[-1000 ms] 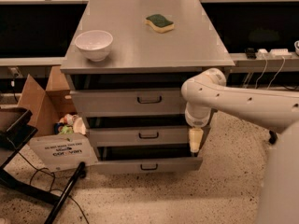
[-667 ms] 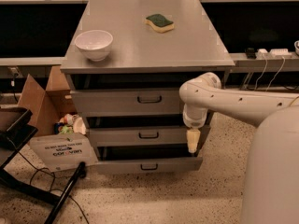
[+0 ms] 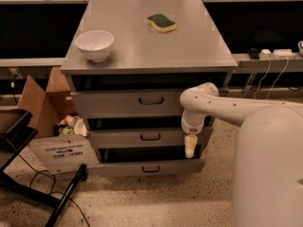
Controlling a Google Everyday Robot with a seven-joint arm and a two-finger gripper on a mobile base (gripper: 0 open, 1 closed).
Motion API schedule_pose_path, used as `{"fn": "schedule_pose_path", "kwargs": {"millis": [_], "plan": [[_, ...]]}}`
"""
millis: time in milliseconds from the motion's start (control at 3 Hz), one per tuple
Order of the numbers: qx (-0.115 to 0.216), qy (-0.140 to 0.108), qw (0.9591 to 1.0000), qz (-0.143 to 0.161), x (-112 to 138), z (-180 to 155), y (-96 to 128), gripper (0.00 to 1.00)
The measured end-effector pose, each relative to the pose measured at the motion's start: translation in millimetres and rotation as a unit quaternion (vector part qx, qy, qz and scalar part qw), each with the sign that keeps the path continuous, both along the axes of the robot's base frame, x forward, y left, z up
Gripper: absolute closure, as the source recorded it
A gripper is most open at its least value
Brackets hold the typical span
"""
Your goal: Open middle drawer
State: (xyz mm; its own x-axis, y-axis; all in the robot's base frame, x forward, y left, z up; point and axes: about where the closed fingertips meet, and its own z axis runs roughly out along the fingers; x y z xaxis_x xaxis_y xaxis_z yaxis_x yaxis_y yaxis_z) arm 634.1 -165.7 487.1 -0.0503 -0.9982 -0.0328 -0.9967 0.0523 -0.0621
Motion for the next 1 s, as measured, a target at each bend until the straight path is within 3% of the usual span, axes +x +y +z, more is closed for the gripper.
{"fn": "schedule_pose_path", "kwargs": {"millis": [667, 1000], "plan": [[0.031, 0.020, 0.9993, -0.003, 1.0, -41.7, 17.3, 0.00], [0.038, 0.020, 0.9991, -0.008, -4.6, -49.8, 16.4, 0.14]]}}
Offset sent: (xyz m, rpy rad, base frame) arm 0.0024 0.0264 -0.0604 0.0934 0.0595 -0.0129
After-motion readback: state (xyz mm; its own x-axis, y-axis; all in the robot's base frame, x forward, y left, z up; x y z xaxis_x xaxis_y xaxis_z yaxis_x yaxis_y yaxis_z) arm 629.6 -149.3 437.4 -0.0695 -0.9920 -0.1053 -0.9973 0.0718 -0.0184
